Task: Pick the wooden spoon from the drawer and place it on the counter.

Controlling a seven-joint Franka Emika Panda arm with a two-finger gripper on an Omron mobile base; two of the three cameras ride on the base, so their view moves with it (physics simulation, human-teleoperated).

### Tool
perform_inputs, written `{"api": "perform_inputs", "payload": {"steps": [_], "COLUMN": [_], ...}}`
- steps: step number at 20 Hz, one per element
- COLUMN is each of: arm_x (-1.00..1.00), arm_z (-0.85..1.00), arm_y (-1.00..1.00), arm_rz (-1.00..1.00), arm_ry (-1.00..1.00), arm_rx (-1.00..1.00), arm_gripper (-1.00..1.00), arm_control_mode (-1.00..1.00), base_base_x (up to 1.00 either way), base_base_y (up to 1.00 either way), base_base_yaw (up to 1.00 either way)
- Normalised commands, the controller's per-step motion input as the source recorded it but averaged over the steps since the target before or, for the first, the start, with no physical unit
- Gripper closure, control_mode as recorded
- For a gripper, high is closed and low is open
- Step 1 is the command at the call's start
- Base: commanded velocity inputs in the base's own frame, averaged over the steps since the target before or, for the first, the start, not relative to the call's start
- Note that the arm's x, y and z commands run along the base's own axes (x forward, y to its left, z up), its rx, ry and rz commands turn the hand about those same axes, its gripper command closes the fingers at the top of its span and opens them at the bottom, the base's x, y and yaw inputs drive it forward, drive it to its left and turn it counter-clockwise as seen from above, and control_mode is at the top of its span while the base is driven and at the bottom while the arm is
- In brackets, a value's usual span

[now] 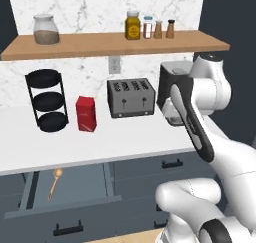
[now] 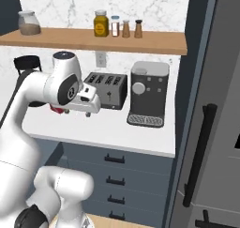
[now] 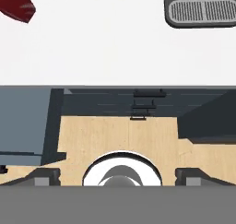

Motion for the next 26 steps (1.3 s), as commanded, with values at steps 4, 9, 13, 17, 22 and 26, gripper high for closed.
{"api": "perform_inputs", "payload": {"steps": [4,9,13,17,22,26], "arm_x": [0.02,0.0,0.0,0.0,0.0,-0.11], "arm_z": [0.01,0.03,-0.01,-0.22,-0.47,-0.81], "arm_y": [-0.03,0.13,0.93,1.0,1.0,1.0], "arm_rz": [0.04,0.06,0.1,0.15,0.21,0.44], "arm_ry": [0.0,0.0,-0.01,0.0,0.01,0.08], "arm_rx": [0.0,-0.01,-0.2,-0.22,-0.18,-0.04], "arm_gripper": [-1.0,-1.0,-1.0,-1.0,-1.0,-1.0], "arm_control_mode": [-1.0,-1.0,-1.0,-1.0,-1.0,-1.0], "base_base_x": [0.08,0.0,0.0,0.0,0.0,0.0], "base_base_y": [-0.15,0.0,0.0,0.0,0.0,0.0], "base_base_yaw": [0.06,0.0,0.0,0.0,0.0,0.0]}}
